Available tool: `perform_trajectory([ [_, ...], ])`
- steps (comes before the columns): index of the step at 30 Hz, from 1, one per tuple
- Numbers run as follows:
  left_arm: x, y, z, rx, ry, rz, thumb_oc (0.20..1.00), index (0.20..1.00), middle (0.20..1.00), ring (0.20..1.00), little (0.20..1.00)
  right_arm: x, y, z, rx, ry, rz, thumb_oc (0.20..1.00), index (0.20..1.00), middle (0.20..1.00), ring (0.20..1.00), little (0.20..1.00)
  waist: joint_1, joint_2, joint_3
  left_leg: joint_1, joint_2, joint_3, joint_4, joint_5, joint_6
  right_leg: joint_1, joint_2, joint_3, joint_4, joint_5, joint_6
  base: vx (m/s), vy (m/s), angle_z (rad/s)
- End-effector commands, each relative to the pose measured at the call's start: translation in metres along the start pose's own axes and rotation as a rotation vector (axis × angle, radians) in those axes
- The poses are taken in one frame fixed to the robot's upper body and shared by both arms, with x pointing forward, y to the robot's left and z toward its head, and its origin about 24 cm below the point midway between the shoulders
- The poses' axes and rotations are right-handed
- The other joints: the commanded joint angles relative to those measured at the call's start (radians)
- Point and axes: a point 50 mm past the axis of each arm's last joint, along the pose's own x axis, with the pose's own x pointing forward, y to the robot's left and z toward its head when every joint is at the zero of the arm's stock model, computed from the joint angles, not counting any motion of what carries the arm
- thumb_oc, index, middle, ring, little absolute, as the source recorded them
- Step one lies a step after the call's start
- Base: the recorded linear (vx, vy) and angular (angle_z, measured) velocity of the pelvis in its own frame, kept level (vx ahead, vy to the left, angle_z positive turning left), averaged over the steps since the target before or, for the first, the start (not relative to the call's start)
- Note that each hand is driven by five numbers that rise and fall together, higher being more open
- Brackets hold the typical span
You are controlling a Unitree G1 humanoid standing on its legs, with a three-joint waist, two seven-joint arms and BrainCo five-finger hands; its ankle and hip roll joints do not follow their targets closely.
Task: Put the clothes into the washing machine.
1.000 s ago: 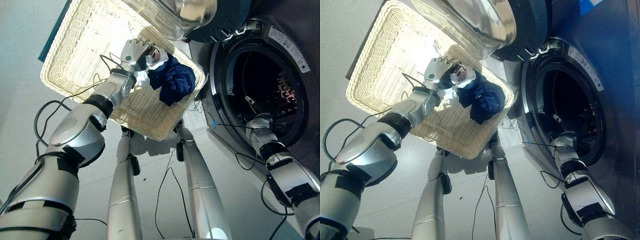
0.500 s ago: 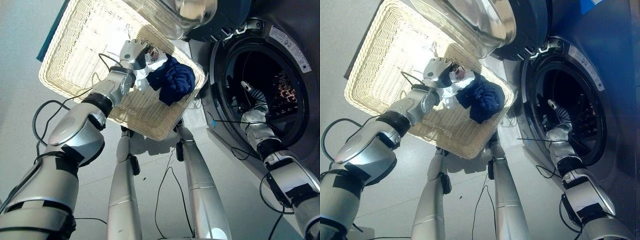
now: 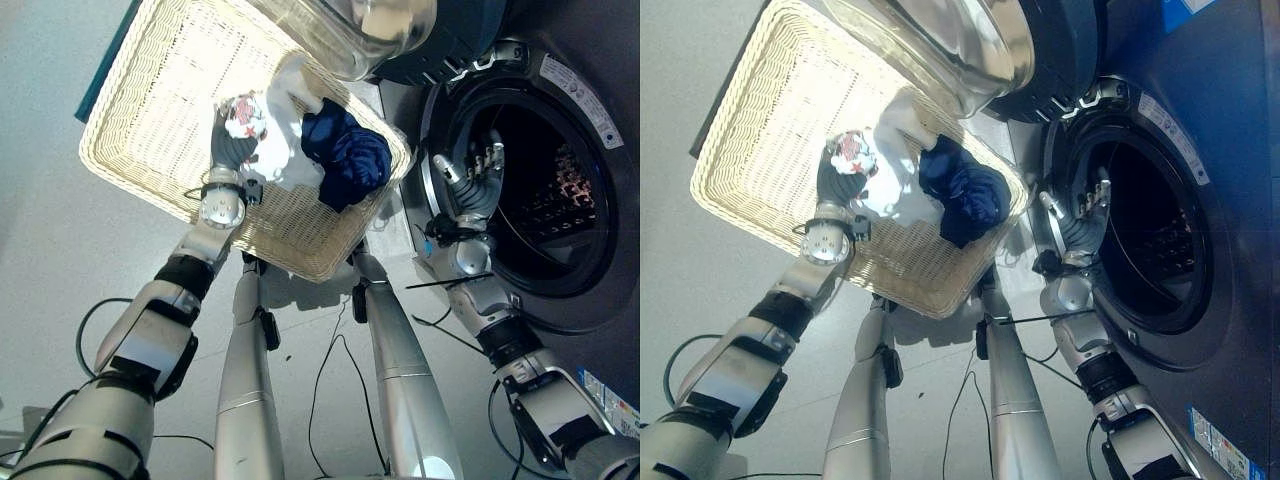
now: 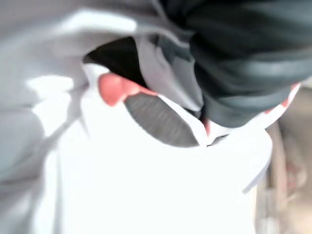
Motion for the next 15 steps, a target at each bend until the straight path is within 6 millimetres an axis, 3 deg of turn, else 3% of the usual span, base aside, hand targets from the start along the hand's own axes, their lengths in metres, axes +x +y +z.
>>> perform_trajectory([
  [1, 0.007, -0.016, 0.044, -0.179, -0.264, -0.073, 0.2, 0.2, 0.2, 0.2, 0.2, -0.002, -0.007, 0.021, 0.035, -0.098, -0.004, 1.0, 1.0, 1.0, 1.0, 1.0, 0.021, -0.005, -0.023, -0.005, -0.047, 0.018, 0.091, -0.119, -0.013, 0.072, 0.046, -0.028, -0.202, 0.141, 0.085, 0.0, 0.0, 0.0],
  [6, -0.004, -0.025, 0.065, -0.309, -0.369, -0.155, 0.2, 0.2, 0.2, 0.2, 0.2, -0.011, -0.002, 0.03, 0.063, -0.136, 0.037, 1.0, 1.0, 1.0, 1.0, 1.0, 0.028, 0.005, -0.023, 0.001, -0.053, 0.018, 0.086, -0.114, -0.005, 0.08, 0.044, -0.031, -0.2, 0.142, 0.082, 0.0, 0.0, 0.0],
  [15, -0.026, -0.047, 0.103, -0.45, -0.496, -0.357, 0.2, 0.2, 0.2, 0.2, 0.2, -0.024, 0.031, 0.066, 0.055, -0.282, 0.296, 1.0, 1.0, 1.0, 1.0, 1.0, 0.046, 0.019, -0.023, 0.004, -0.061, 0.014, 0.081, -0.1, 0.002, 0.09, 0.035, -0.041, -0.202, 0.145, 0.081, 0.0, -0.002, 0.02],
])
